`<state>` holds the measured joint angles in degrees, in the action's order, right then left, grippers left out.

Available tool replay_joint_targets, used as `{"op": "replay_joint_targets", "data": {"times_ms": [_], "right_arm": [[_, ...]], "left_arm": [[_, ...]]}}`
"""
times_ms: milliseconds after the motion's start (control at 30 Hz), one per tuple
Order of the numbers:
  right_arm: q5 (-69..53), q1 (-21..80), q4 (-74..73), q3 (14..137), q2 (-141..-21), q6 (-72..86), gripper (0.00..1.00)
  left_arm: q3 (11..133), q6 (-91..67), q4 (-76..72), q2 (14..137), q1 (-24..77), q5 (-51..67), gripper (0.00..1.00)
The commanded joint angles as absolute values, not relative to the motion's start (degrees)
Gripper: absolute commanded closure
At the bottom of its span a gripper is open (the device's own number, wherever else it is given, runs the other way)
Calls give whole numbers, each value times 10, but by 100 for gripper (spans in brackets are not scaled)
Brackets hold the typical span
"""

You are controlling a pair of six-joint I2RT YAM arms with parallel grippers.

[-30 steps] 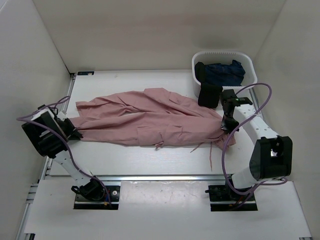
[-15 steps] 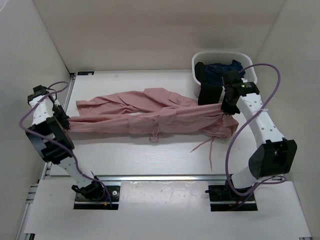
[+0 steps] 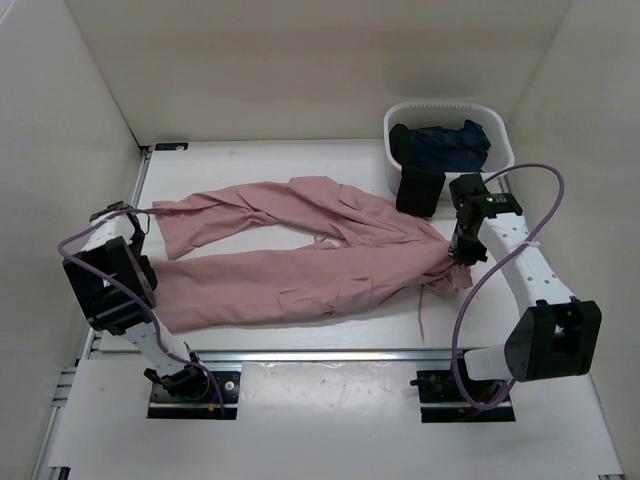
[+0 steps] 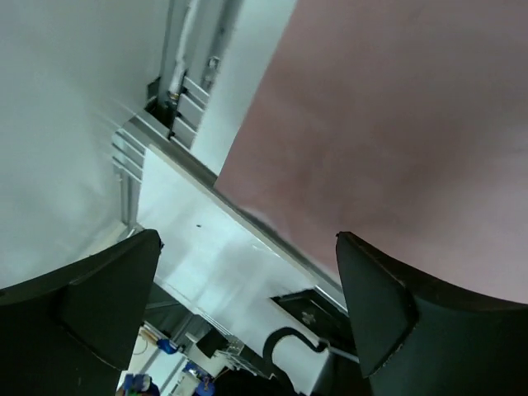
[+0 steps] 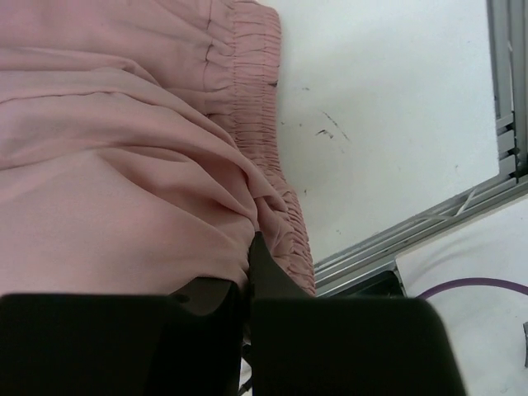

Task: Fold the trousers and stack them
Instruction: Flatten the trousers out

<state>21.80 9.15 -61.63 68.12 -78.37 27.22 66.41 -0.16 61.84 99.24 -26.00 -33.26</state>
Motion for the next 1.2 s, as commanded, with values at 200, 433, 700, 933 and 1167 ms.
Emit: {"op": "replay_joint_targets", "data": {"times_ms": [200,433,700,933,1167], "right_arm": [[280,84,-636,680,-765,304,94],[322,84,-682,662,-745,392,16],[309,73,-640,606,-614,522,16],[247,-7,-543,505,-552,632,7],[221,-37,-460,460,-473,829,7]], "left_arm": [[745,0,629,911,-366,-196,0],[607,0,571,922,-457,-142,0],[633,0,563,1015,-468,-41,0],[633,0,563,1049,-468,23,63],[645,0,563,1049,-474,11,85]]}}
